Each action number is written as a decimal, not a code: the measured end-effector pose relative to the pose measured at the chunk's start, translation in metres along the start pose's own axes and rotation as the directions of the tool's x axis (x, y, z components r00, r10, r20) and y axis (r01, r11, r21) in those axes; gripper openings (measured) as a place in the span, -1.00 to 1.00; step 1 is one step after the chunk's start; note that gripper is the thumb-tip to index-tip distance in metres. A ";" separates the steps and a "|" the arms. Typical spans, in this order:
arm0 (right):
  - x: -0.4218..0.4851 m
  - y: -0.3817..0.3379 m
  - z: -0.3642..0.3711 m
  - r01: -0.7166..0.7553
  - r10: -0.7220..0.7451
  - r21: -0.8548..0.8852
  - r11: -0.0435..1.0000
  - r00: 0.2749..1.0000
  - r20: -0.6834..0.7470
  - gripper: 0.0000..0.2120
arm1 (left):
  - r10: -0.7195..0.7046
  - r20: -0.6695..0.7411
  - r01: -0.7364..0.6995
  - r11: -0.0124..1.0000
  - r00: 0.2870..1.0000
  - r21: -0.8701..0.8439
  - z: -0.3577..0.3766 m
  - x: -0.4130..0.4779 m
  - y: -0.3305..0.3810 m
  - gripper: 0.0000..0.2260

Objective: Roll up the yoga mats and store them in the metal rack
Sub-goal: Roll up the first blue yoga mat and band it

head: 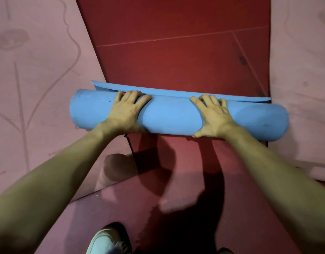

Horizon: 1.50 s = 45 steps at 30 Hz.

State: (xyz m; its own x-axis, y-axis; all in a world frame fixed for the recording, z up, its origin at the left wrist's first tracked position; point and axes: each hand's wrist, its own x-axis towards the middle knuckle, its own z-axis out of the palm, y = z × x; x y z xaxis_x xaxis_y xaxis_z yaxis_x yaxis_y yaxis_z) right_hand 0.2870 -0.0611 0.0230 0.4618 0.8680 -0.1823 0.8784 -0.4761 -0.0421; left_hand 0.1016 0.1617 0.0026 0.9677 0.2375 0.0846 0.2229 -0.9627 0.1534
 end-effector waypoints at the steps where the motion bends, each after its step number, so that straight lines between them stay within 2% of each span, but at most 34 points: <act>1: -0.008 -0.003 0.003 0.002 -0.002 -0.007 1.000 1.000 0.000 0.10 | 0.013 -0.001 -0.013 1.000 1.000 0.010 0.000 -0.006 0.002 -0.08; 6: -0.051 -0.017 0.021 0.040 -0.040 -0.001 0.999 0.991 -0.129 0.08 | 0.058 -0.021 -0.056 0.997 0.998 0.057 0.000 -0.047 0.019 -0.11; 11: -0.074 -0.022 0.027 0.064 -0.059 0.043 0.997 0.992 -0.113 0.07 | 0.084 0.013 -0.085 0.995 0.996 0.055 0.001 -0.068 0.026 -0.10; 16: -0.070 -0.013 0.029 0.056 -0.041 0.134 0.989 0.993 -0.113 0.11 | 0.028 0.070 -0.023 0.997 0.997 -0.074 0.000 -0.063 0.017 -0.03; 20: -0.078 -0.012 0.040 0.044 0.013 0.232 0.972 0.970 -0.241 -0.08 | 0.020 0.095 -0.001 0.980 0.995 -0.199 -0.008 -0.053 0.009 -0.01; 23: -0.078 -0.013 0.050 0.008 0.136 0.378 0.926 0.927 -0.350 -0.30 | 0.031 0.020 -0.024 0.966 0.999 -0.257 -0.012 -0.044 0.005 -0.10; 25: -0.071 -0.011 0.052 -0.017 0.213 0.460 0.888 0.901 -0.378 -0.42 | -0.062 -0.071 0.037 0.953 0.996 -0.302 -0.008 -0.041 0.005 -0.20; 28: -0.050 -0.009 0.049 -0.043 0.283 0.517 0.855 0.874 -0.395 -0.53 | -0.265 -0.230 0.156 0.902 0.936 -0.403 0.006 -0.034 0.014 -0.54; 30: -0.035 -0.006 0.044 -0.022 0.301 0.558 0.829 0.859 -0.414 -0.59 | -0.296 -0.335 0.172 0.919 0.894 -0.354 0.015 -0.022 0.029 -0.72; 32: -0.020 -0.002 0.037 -0.005 0.354 0.643 0.765 0.839 -0.414 -0.67 | -0.320 -0.336 0.213 0.923 0.886 -0.320 0.020 -0.011 0.043 -0.68; 34: -0.008 0.001 0.031 -0.036 0.411 0.689 0.723 0.825 -0.388 -0.73 | -0.295 -0.241 0.221 0.931 0.925 -0.292 0.022 -0.006 0.048 -0.45; 35: -0.003 0.001 0.029 -0.056 0.418 0.678 0.733 0.824 -0.383 -0.74 | -0.237 -0.209 0.185 0.953 0.949 -0.239 0.024 -0.006 0.046 -0.31; 37: 0.004 0.002 0.024 -0.087 0.386 0.608 0.789 0.840 -0.381 -0.69 | -0.118 -0.138 0.101 0.987 0.983 -0.125 0.022 -0.003 0.036 -0.08; 38: 0.005 0.003 0.021 -0.098 0.342 0.547 0.831 0.866 -0.365 -0.61 | -0.105 -0.080 0.098 0.991 0.991 -0.094 0.019 0.001 0.031 -0.01; 40: 0.003 0.009 0.015 -0.092 0.195 0.362 0.928 0.946 -0.260 -0.26 | -0.115 0.036 0.117 0.992 0.993 -0.055 0.011 0.010 0.026 0.07; 42: 0.003 0.016 0.008 -0.055 0.075 0.192 0.980 0.992 -0.097 0.06 | -0.117 0.098 0.121 0.992 0.988 -0.030 0.009 0.018 0.024 0.13; 43: 0.005 0.017 0.005 -0.043 0.048 0.147 0.988 0.998 -0.035 0.14 | -0.112 0.108 0.115 0.993 0.988 -0.022 0.008 0.020 0.022 0.14; 45: 0.010 0.018 0.002 -0.053 0.051 0.134 0.990 0.998 0.020 0.17 | -0.100 0.105 0.103 0.994 0.989 -0.022 0.008 0.023 0.017 0.16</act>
State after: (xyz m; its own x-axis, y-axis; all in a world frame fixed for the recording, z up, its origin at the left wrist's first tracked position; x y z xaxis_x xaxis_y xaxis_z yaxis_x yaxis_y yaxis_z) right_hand 0.3073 -0.0613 0.0190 0.5035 0.8395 -0.2043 0.8281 -0.5363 -0.1633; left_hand 0.1283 0.1500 -0.0012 0.9475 0.3177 -0.0353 0.3187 -0.9300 0.1829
